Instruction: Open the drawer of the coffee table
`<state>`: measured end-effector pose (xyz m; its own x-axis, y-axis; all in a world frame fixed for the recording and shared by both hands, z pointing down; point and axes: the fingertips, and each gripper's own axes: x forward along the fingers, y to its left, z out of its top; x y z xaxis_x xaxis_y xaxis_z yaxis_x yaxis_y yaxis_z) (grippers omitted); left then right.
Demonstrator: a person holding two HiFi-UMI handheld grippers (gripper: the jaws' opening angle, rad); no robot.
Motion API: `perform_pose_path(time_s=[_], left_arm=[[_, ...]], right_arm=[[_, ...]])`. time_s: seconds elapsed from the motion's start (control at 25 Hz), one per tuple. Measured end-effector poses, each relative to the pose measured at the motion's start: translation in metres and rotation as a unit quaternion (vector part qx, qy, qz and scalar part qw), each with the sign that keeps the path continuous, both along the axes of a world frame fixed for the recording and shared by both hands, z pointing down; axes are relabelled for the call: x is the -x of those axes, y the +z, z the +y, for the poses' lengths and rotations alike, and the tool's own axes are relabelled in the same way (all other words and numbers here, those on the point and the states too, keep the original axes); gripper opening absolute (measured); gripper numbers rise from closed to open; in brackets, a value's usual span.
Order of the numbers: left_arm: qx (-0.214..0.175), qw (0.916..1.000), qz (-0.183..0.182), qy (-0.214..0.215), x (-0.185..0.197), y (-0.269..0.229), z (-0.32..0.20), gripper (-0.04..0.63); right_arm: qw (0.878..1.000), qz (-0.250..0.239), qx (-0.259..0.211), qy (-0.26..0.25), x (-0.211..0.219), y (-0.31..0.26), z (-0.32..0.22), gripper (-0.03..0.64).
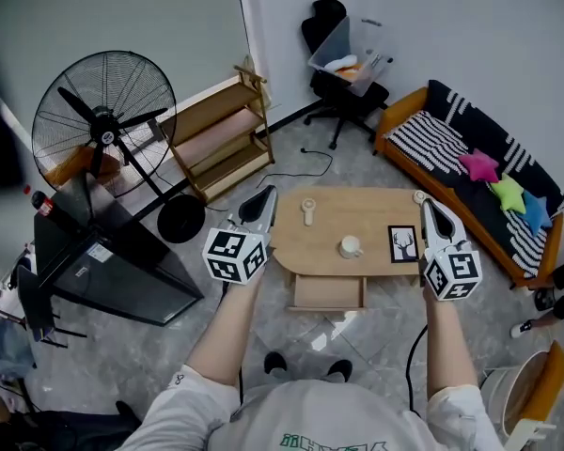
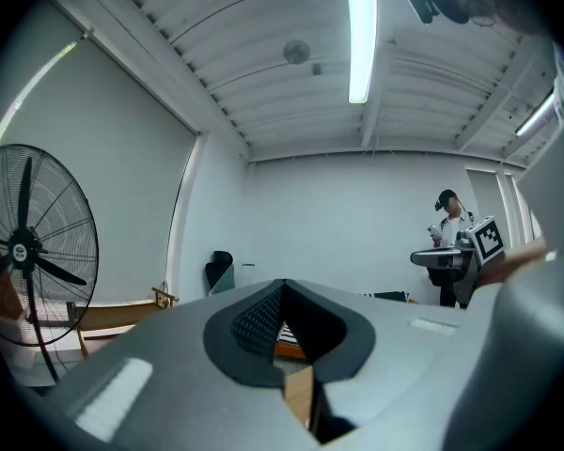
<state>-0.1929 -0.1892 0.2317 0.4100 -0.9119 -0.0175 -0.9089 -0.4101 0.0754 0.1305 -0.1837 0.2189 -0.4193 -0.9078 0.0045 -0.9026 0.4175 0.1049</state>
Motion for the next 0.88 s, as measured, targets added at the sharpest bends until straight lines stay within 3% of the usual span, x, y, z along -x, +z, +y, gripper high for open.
perform_pose_path(time_s=[0.88], left_arm=[[-0.008, 0.9996, -0.023, 0.013, -0.012, -0.005, 0.011, -0.002]], right_arm=[[1.000, 0.005, 0.011, 0.008, -0.014, 0.014, 0.009, 0.003]])
